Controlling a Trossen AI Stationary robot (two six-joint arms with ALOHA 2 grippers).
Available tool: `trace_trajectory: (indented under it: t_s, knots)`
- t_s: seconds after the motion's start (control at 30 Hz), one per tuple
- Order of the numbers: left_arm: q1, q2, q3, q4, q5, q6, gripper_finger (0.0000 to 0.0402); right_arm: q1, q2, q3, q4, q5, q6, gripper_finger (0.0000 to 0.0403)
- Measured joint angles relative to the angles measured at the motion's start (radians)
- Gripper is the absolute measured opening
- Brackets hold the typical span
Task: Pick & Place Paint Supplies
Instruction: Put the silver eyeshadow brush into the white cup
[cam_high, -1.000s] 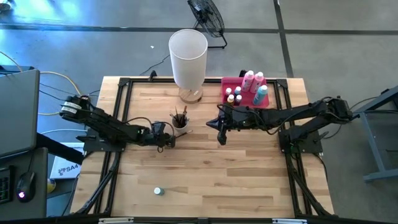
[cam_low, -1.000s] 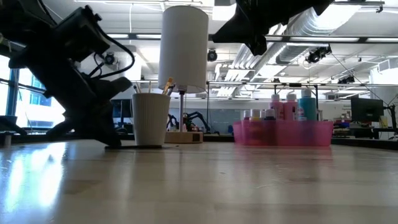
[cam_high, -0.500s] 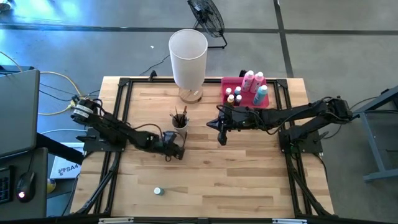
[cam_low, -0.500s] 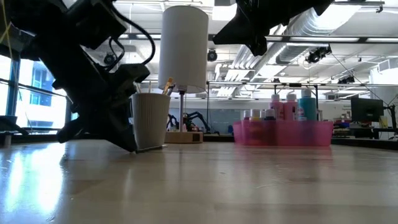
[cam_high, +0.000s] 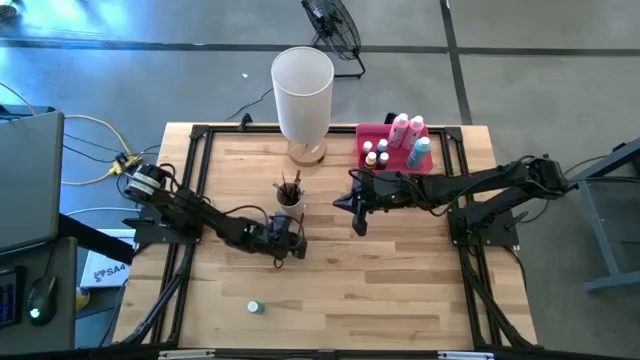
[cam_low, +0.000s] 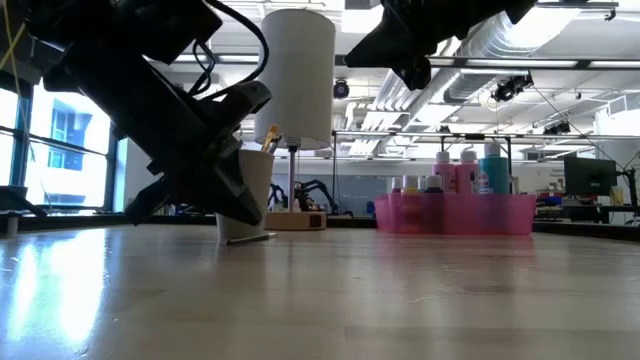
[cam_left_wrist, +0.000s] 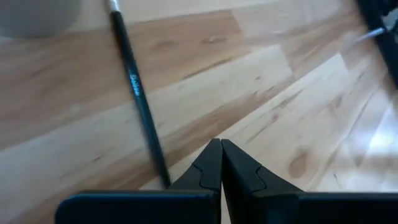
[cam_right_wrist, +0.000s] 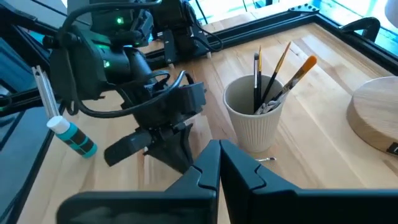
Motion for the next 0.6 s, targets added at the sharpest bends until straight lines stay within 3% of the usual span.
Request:
trace_trajectory:
  t_s: [0.37, 0.6]
  knots:
    - [0.001, 0.002, -0.001, -0.178, -0.087, -0.108, 0.0, 0.002, -0.012, 0.001, -0.004, 0.003, 0.01, 0.0002]
    - [0.0, 0.004, -0.001, -0.157, -0.113, -0.109, 0.0, 0.002, -0.012, 0.0, -0.003, 0.004, 0.006, 0.0002]
